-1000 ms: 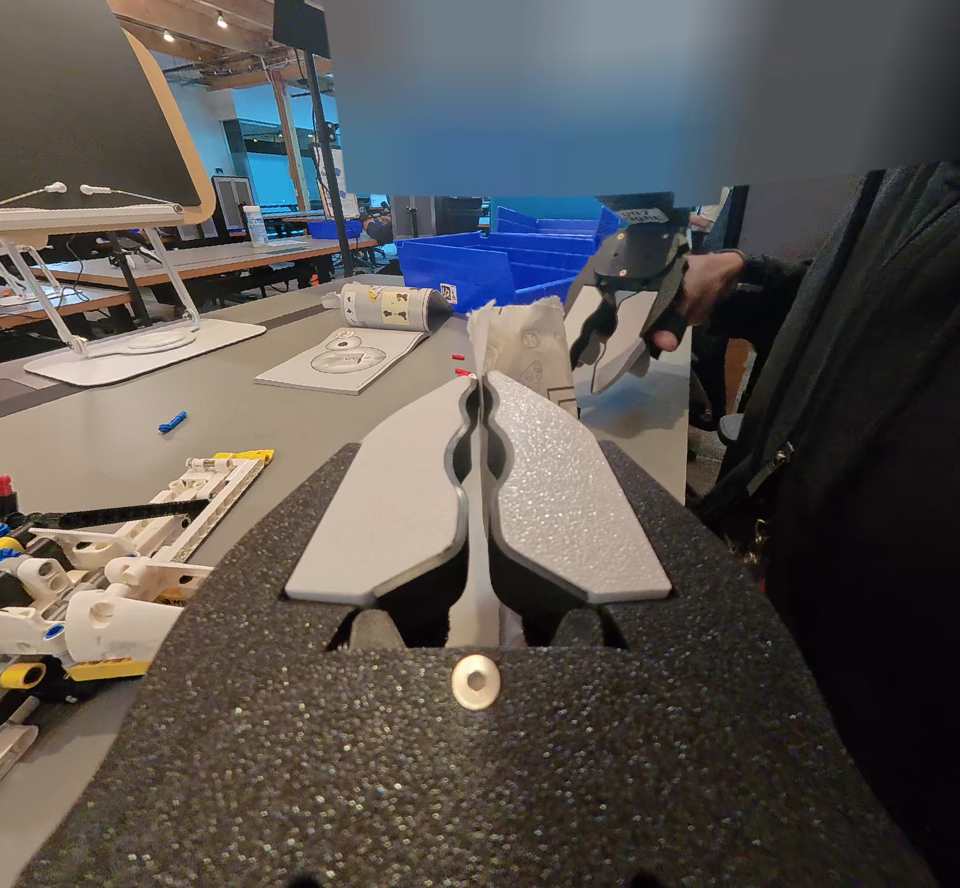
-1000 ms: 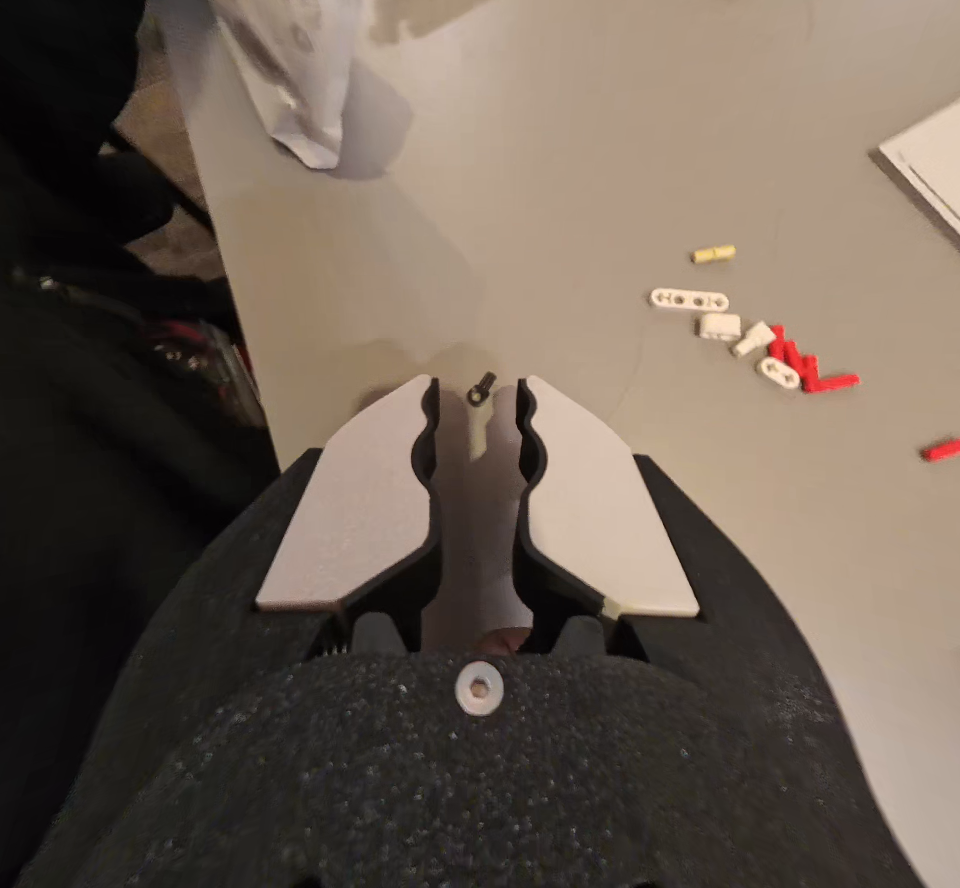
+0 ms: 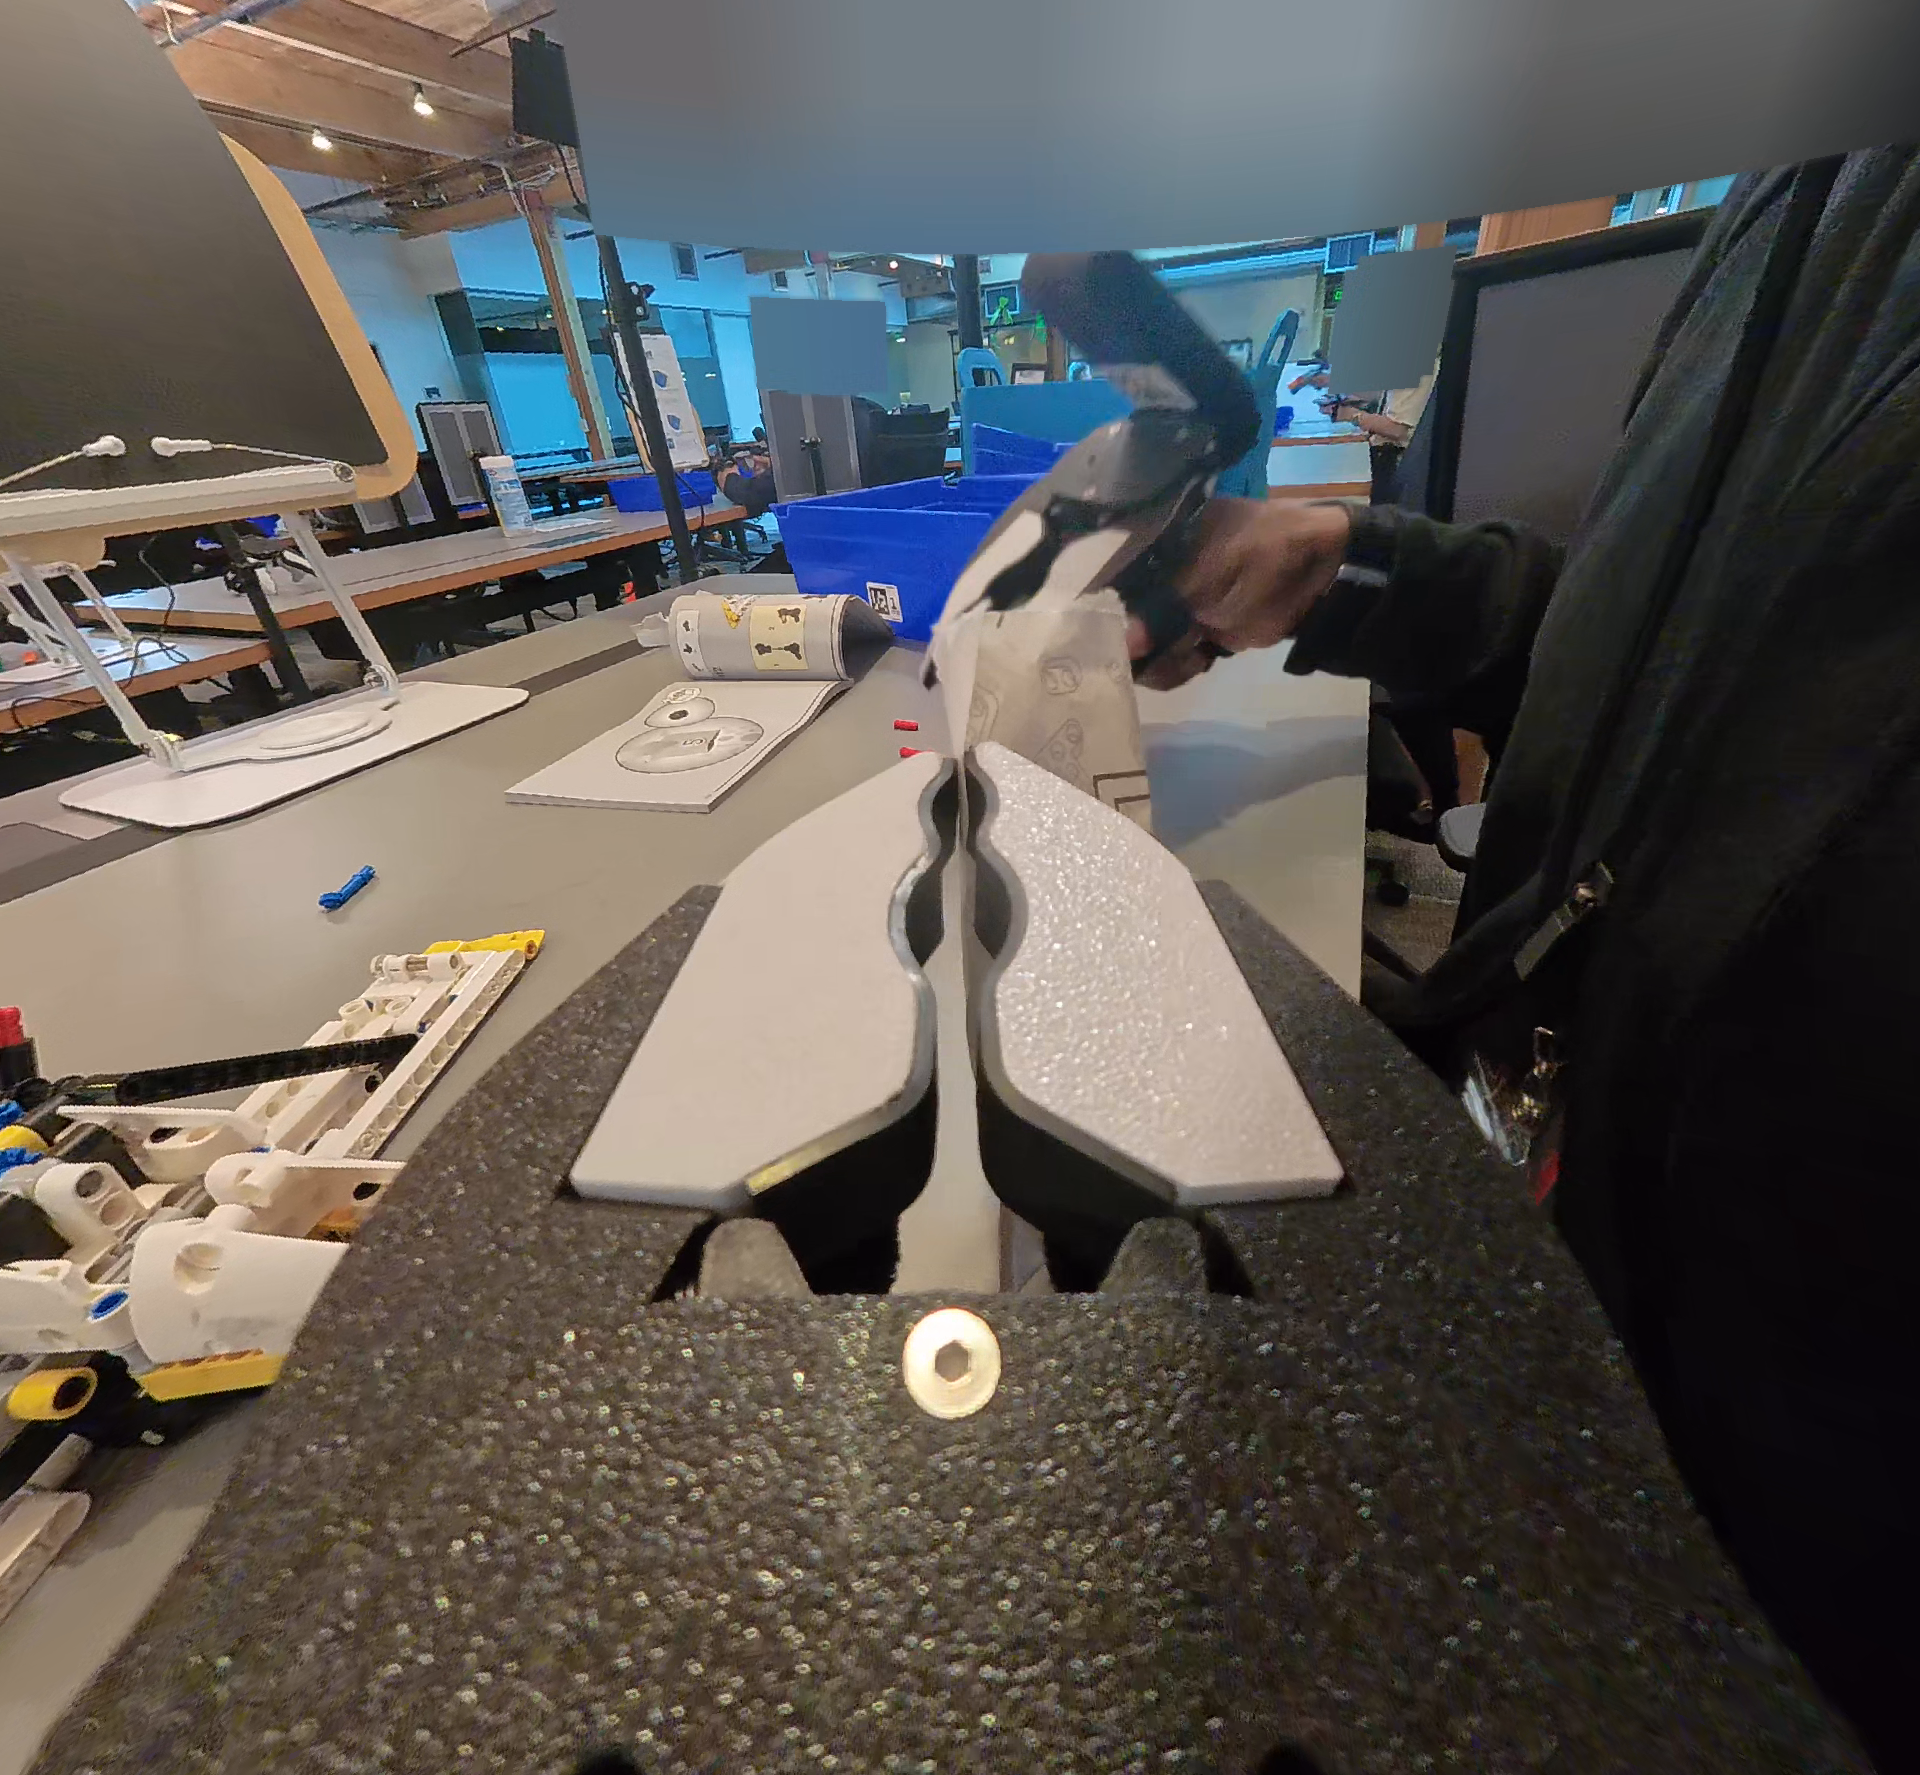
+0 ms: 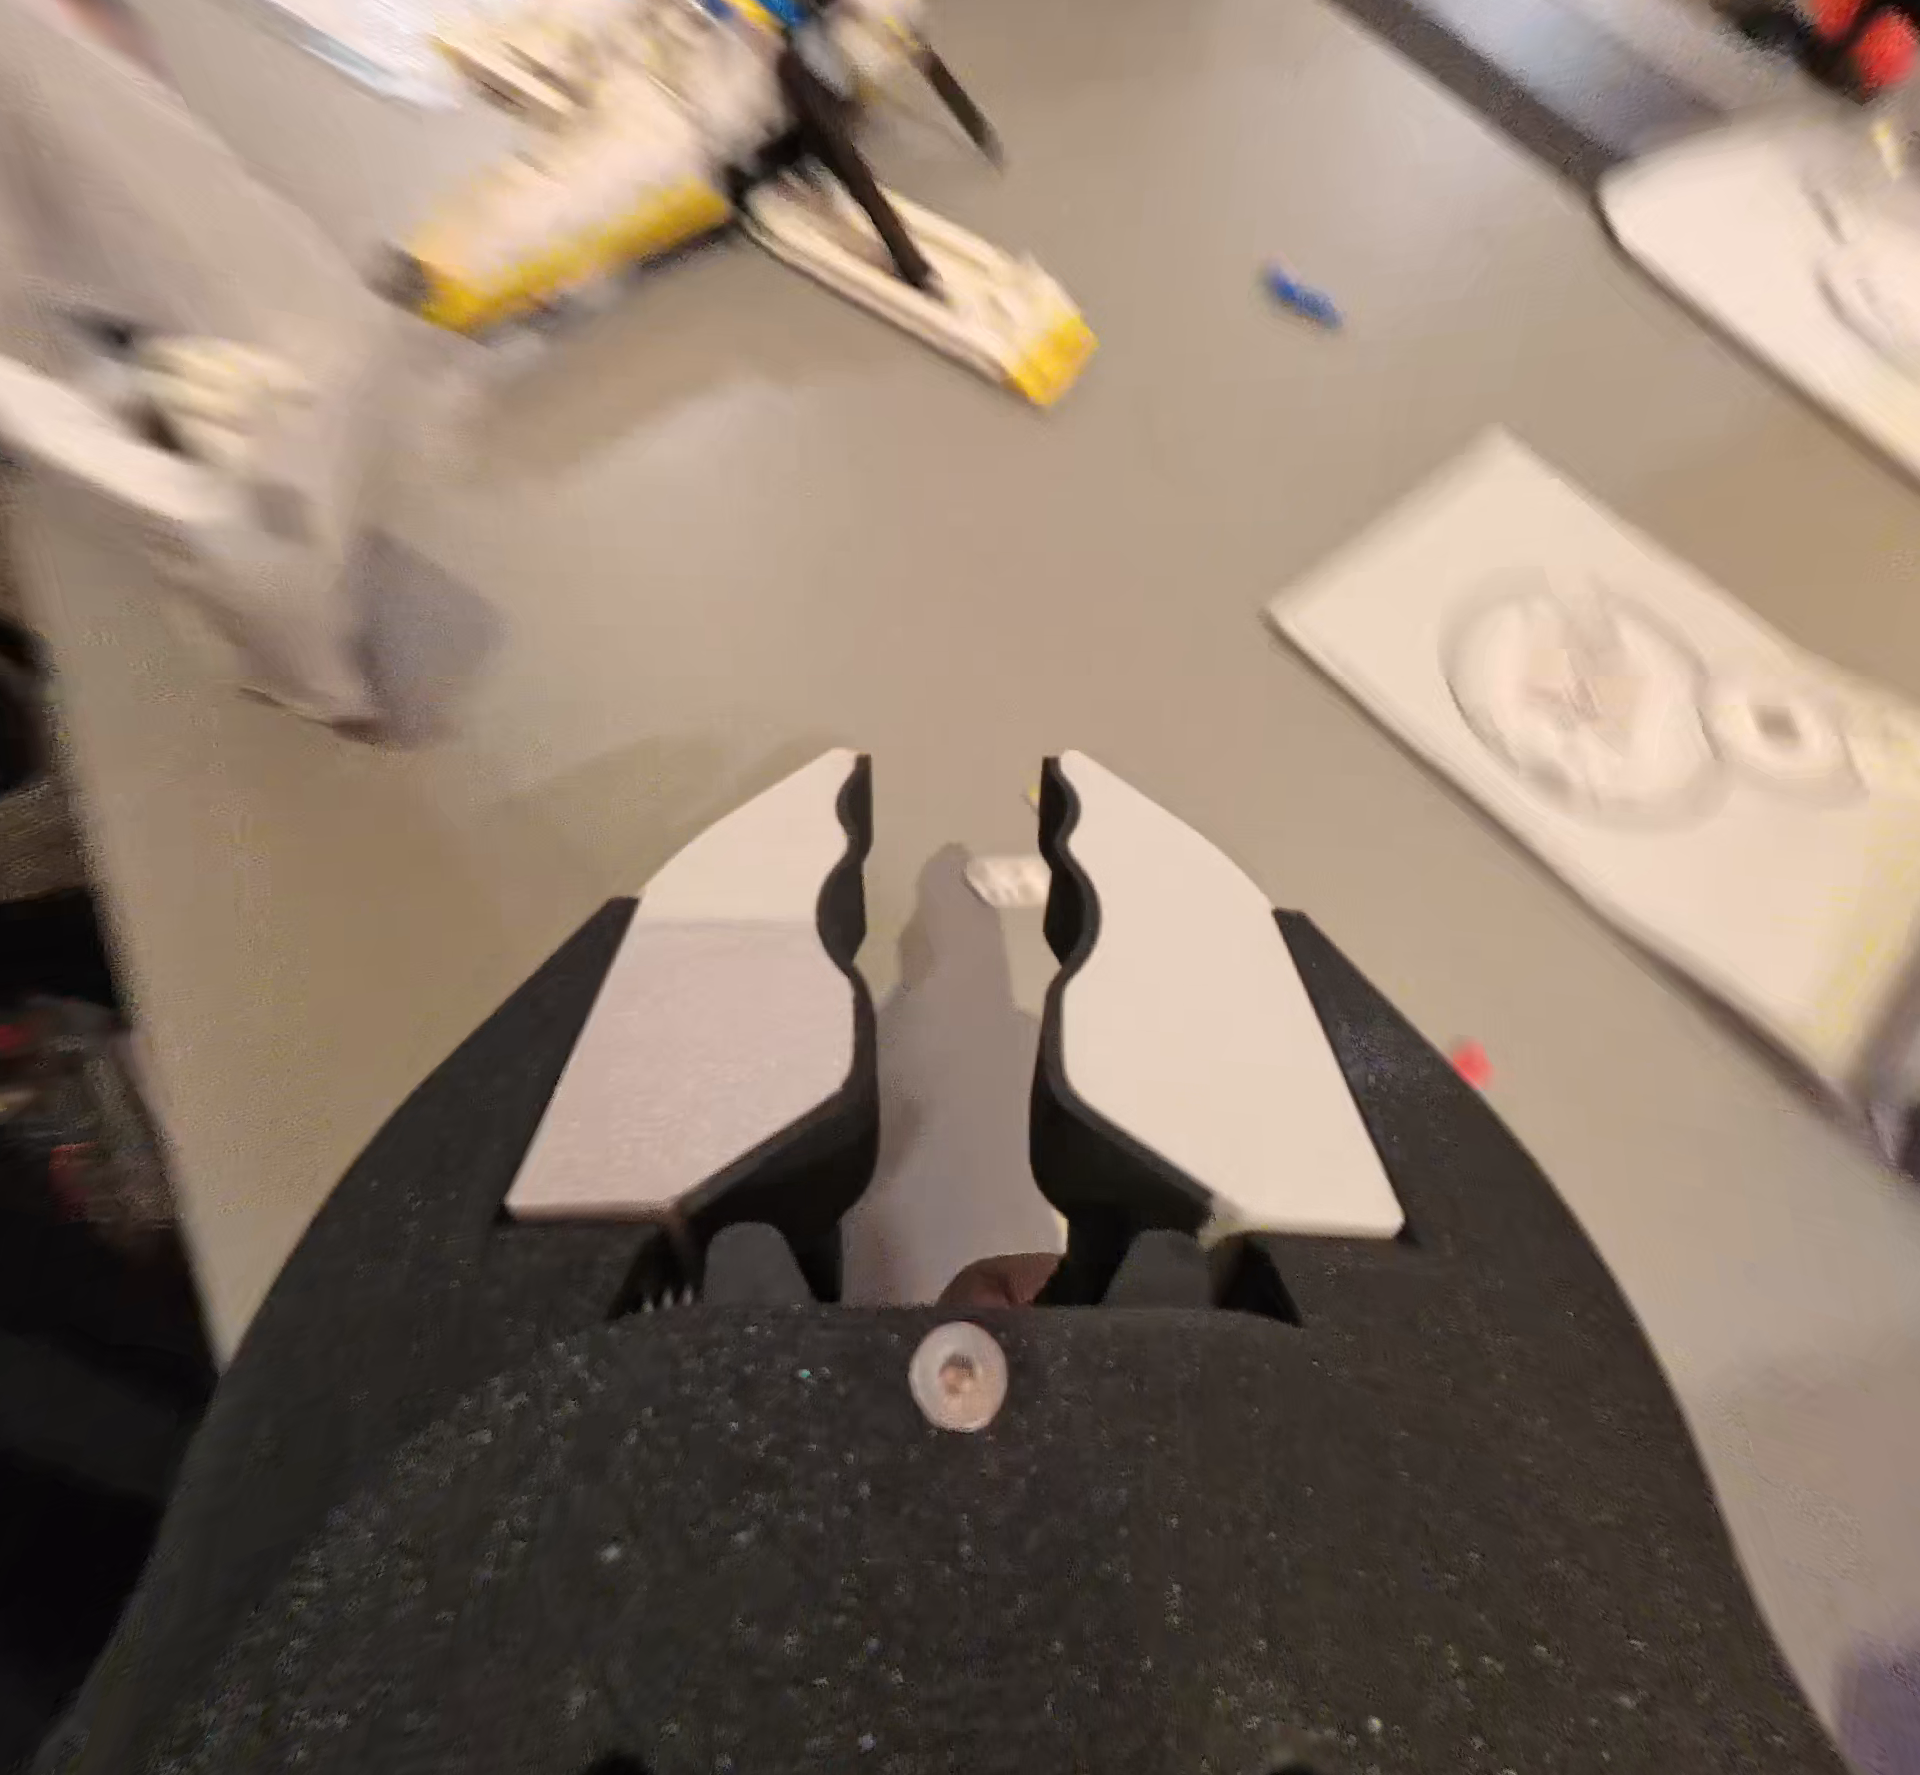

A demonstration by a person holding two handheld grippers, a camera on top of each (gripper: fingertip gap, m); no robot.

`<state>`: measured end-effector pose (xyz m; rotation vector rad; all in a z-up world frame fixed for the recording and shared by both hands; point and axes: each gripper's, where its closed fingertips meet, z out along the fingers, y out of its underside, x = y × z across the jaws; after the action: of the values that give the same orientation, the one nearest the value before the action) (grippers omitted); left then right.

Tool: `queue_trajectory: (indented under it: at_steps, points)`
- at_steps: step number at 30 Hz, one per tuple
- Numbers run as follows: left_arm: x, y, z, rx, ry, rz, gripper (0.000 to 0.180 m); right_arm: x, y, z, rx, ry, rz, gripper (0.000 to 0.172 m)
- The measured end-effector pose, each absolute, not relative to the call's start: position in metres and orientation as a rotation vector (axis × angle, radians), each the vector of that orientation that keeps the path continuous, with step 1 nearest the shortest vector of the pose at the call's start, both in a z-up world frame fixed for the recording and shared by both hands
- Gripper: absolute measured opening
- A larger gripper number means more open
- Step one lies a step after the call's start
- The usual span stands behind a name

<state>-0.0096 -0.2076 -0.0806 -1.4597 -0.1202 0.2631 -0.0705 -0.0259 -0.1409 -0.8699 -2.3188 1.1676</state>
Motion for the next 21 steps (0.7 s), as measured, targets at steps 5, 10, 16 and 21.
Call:
queue_trajectory:
  at_steps: [5,10,16,21]
  points:
    - [-0.011,-0.207,-0.081,-1.462,-0.127,0.243,0.0,-0.07,0.004,-0.182,-1.182,-2.3,1.13,0.029]
    - [-0.011,-0.208,-0.081,-1.459,-0.131,0.245,0.0,-0.063,-0.022,-0.191,-1.129,-2.419,1.049,0.022]
    - [-0.01,-0.208,-0.08,-1.454,-0.126,0.254,0.0,-0.083,-0.022,-0.197,-1.149,-2.366,0.892,0.024]
    - [-0.009,-0.208,-0.08,-1.45,-0.119,0.252,0.0,-0.09,-0.024,-0.196,-1.108,-2.353,0.824,0.015]
